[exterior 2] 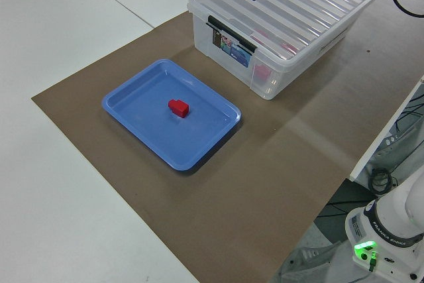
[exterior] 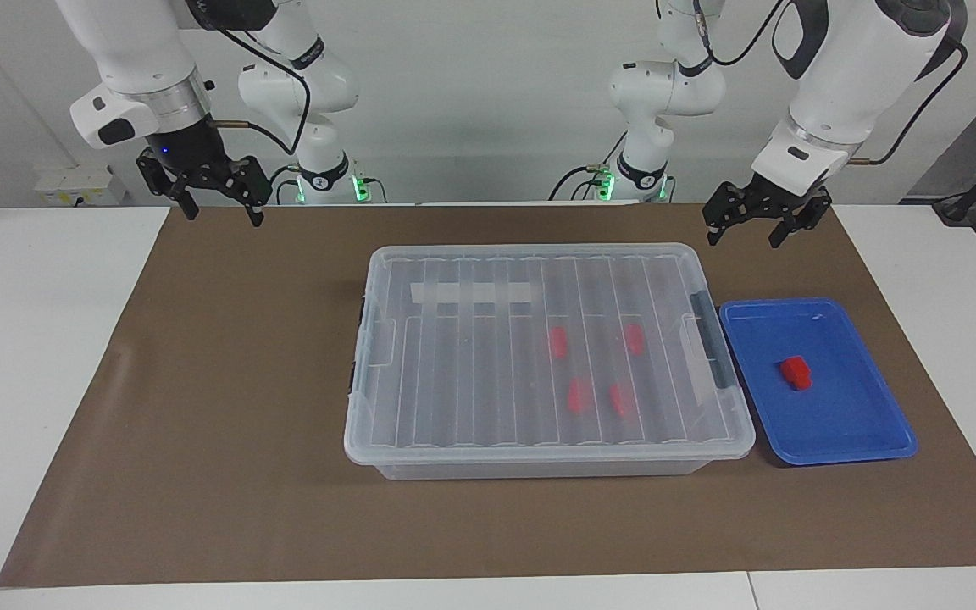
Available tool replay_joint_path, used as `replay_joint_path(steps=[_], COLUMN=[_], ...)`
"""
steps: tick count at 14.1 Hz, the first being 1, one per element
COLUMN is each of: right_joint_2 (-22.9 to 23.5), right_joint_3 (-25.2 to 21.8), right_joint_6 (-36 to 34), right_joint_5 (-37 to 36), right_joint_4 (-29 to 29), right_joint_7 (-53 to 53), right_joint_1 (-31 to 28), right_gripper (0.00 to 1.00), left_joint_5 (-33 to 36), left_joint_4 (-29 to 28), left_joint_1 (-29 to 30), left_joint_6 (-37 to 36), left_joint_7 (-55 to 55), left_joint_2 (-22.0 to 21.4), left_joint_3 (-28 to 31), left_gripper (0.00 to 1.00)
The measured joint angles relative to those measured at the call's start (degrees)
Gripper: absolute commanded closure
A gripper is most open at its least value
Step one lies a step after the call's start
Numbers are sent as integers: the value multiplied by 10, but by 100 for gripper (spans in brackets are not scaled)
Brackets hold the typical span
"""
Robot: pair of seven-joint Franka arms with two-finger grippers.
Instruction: Place red block in blue tray from box
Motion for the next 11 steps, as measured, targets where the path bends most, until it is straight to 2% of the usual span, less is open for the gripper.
replay_joint_path(steps=[11], right_joint_2=[0], right_joint_3=[0], right_joint_6=[-5], right_joint_5=[0], right_joint_4=[0], right_joint_7=[0], right_joint_1=[1], right_gripper=[0], left_joint_5=[0], left_joint_4=[-1], left_joint_1=[0], left_joint_6=[0], left_joint_7=[0], left_joint_2=[0], left_joint_3=[2], left_gripper=[0])
